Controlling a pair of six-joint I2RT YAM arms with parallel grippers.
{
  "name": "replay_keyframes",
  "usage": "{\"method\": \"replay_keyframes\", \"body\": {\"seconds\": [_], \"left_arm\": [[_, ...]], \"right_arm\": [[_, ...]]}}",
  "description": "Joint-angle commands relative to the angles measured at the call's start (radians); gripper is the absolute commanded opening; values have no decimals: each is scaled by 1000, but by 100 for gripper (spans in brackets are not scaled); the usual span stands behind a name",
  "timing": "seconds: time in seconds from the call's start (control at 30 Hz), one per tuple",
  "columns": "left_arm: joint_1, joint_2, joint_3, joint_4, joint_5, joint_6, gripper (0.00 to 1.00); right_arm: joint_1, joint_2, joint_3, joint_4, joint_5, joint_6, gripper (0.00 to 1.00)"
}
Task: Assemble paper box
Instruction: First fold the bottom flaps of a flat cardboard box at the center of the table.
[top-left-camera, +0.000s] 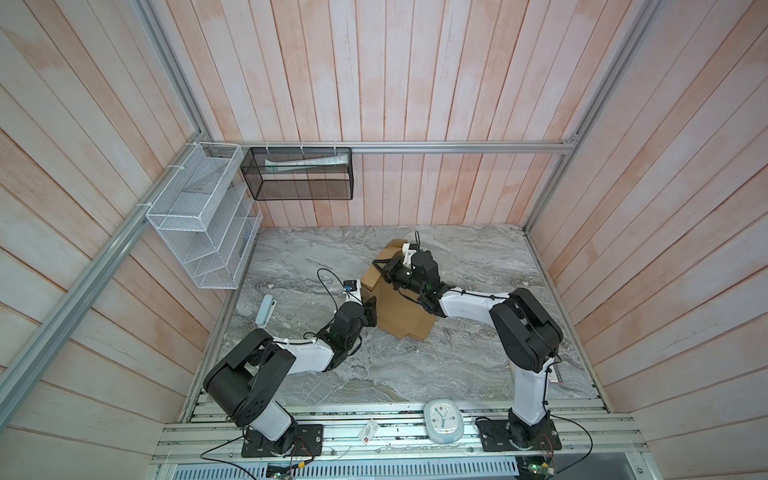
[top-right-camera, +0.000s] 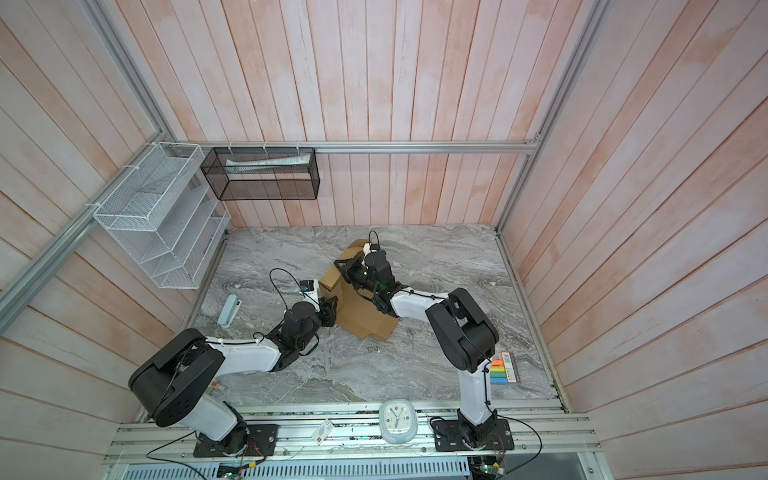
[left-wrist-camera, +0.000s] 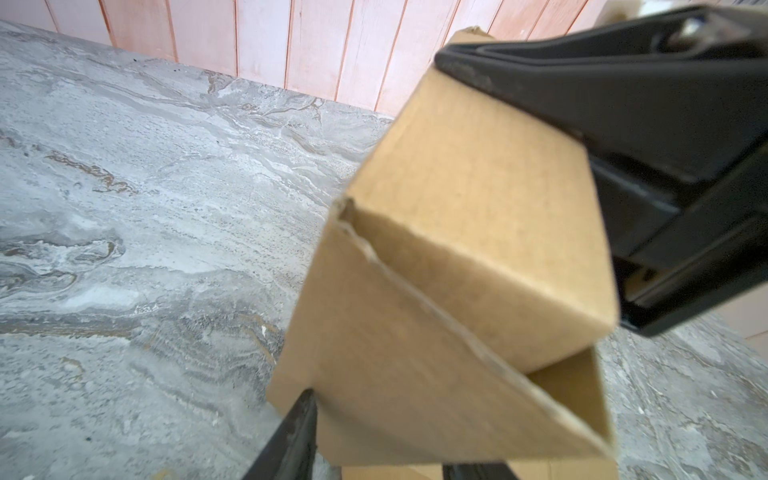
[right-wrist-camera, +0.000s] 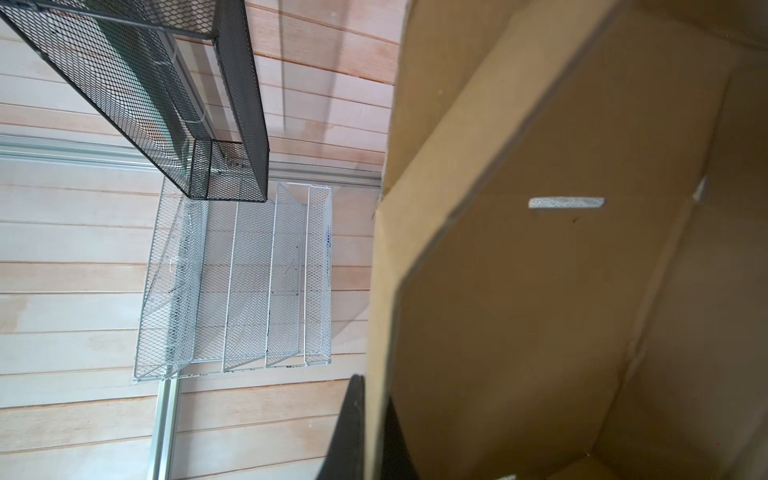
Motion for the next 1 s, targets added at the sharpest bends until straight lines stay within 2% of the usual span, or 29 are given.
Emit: {"method": "replay_keyframes", "body": {"seconds": [0.0, 0.97], "left_arm": [[4, 23, 35, 5, -88, -22, 49], [-5, 97, 60, 57, -160, -66, 52]], "right_arm": [[13, -17, -26, 22, -8, 7, 0], [40, 102, 32, 23, 2, 87, 0]]}}
